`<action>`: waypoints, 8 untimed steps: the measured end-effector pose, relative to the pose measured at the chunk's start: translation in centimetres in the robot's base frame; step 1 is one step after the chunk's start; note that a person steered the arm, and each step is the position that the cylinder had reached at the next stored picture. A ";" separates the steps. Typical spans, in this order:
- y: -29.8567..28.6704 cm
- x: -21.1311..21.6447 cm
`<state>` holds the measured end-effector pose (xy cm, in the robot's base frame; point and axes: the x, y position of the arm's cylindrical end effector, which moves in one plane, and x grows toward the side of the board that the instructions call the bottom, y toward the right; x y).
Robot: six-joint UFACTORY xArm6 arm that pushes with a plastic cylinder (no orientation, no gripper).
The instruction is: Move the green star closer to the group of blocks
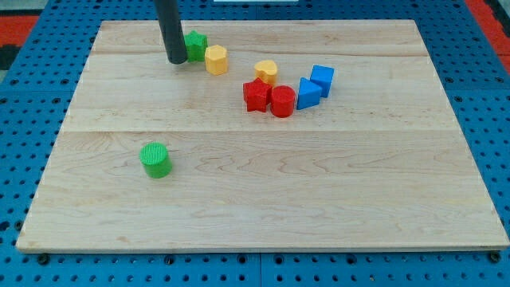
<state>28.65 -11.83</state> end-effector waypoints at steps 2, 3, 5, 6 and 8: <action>8.1 1.5; 2.7 0.3; 2.0 -2.9; 9.1 1.0; -2.9 -6.5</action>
<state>22.12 -14.74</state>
